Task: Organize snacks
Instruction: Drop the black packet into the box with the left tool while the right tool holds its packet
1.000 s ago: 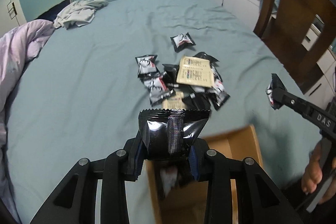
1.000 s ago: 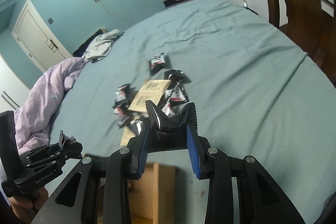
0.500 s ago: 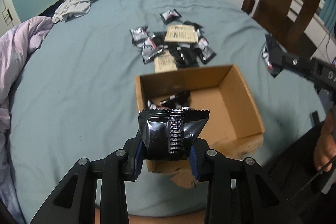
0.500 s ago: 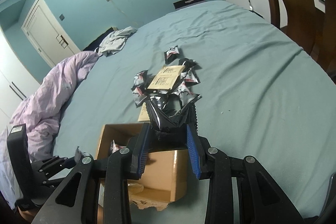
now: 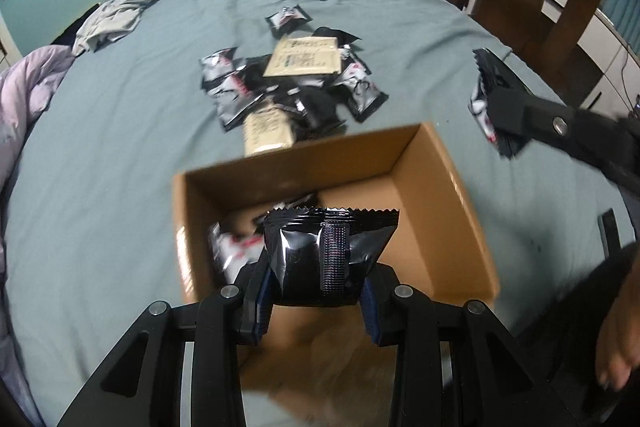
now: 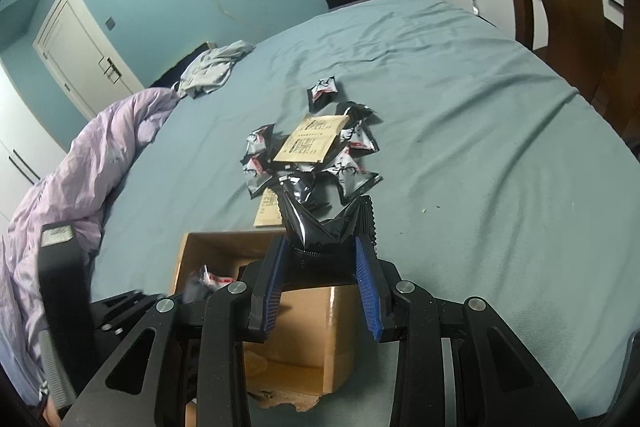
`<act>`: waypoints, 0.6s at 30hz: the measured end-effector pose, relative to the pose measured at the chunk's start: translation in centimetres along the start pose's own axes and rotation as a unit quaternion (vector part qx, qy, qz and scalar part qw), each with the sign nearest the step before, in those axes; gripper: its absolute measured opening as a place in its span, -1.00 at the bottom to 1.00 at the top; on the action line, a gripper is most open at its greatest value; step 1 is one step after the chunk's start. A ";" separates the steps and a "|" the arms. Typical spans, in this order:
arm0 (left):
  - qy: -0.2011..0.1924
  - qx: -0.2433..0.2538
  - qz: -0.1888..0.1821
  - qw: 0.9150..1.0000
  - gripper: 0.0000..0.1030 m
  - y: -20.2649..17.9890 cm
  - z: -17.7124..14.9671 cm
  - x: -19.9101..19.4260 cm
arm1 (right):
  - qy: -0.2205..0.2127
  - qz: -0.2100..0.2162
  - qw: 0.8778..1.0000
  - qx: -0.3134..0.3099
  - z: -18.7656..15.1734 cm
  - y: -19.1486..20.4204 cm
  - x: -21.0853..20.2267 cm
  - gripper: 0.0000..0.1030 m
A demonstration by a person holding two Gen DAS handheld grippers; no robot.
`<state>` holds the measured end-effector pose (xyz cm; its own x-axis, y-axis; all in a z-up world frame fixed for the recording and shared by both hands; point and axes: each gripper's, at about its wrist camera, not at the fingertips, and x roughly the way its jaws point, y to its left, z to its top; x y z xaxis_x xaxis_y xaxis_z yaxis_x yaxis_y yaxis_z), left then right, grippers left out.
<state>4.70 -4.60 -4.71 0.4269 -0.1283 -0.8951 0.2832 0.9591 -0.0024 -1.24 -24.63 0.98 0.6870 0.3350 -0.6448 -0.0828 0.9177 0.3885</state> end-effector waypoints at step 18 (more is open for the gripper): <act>0.008 0.016 0.039 0.999 0.40 -1.3 1.9 3.6 | 0.001 -0.013 0.999 0.036 0.2 -1.6 0.5 -0.37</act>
<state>7.53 -6.81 -7.12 0.4343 -0.0499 -0.8994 0.2769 0.9575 0.0805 -0.66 -26.01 0.16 0.6873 0.3122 -0.6559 -0.0128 0.9080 0.4188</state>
